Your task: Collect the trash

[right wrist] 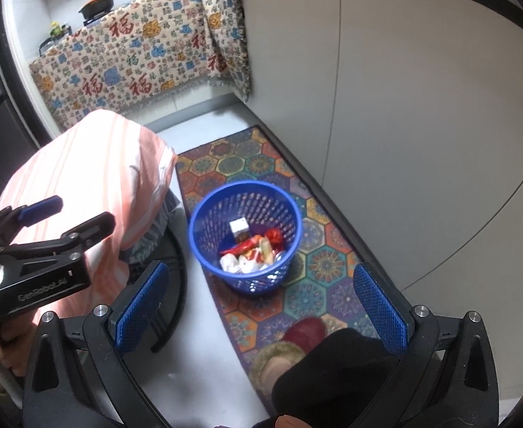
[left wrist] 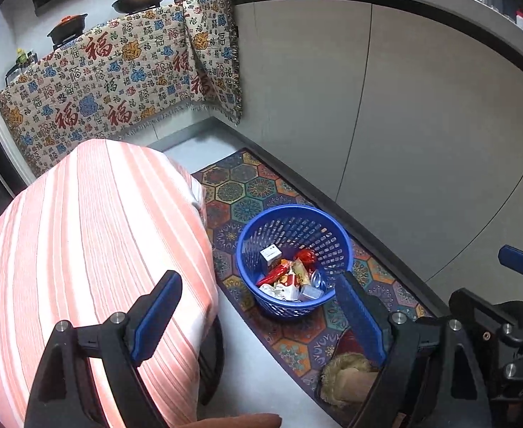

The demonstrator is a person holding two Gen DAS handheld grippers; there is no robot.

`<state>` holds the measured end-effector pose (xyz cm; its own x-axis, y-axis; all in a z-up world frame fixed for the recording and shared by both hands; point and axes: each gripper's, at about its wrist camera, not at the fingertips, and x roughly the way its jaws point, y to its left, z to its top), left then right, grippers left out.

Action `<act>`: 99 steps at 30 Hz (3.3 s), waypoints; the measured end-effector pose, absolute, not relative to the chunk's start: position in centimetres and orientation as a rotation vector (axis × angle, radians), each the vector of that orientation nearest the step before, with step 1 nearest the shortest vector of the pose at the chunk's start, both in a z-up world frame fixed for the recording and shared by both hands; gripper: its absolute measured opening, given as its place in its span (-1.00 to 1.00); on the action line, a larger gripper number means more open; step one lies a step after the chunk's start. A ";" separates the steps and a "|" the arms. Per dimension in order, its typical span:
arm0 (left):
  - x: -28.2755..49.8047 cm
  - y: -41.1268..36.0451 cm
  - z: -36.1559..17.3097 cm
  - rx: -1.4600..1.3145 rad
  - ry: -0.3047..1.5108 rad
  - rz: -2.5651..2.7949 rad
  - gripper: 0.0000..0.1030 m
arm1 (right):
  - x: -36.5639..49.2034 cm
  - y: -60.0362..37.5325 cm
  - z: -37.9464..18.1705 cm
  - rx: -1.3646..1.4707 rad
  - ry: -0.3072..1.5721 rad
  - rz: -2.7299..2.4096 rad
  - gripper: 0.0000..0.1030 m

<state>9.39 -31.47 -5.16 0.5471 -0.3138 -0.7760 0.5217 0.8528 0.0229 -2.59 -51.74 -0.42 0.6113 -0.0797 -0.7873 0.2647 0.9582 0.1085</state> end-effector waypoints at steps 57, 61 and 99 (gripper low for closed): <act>9.7 -32.2 -5.3 0.264 0.870 -0.505 0.74 | -2.8 -51.8 -0.9 0.240 0.932 -0.212 0.99; 9.8 -32.2 -5.4 0.266 0.873 -0.505 0.74 | -2.8 -51.9 -1.0 0.241 0.934 -0.211 0.99; 9.6 -33.1 -6.0 0.288 0.880 -0.520 0.74 | -2.9 -52.3 -1.9 0.258 0.952 -0.227 1.00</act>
<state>9.58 -33.06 -5.99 0.5249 -0.3124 -0.7918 0.5426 0.8395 0.0285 -2.95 -52.30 -1.90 0.5606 -0.0770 -0.8245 0.3027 0.9458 0.1175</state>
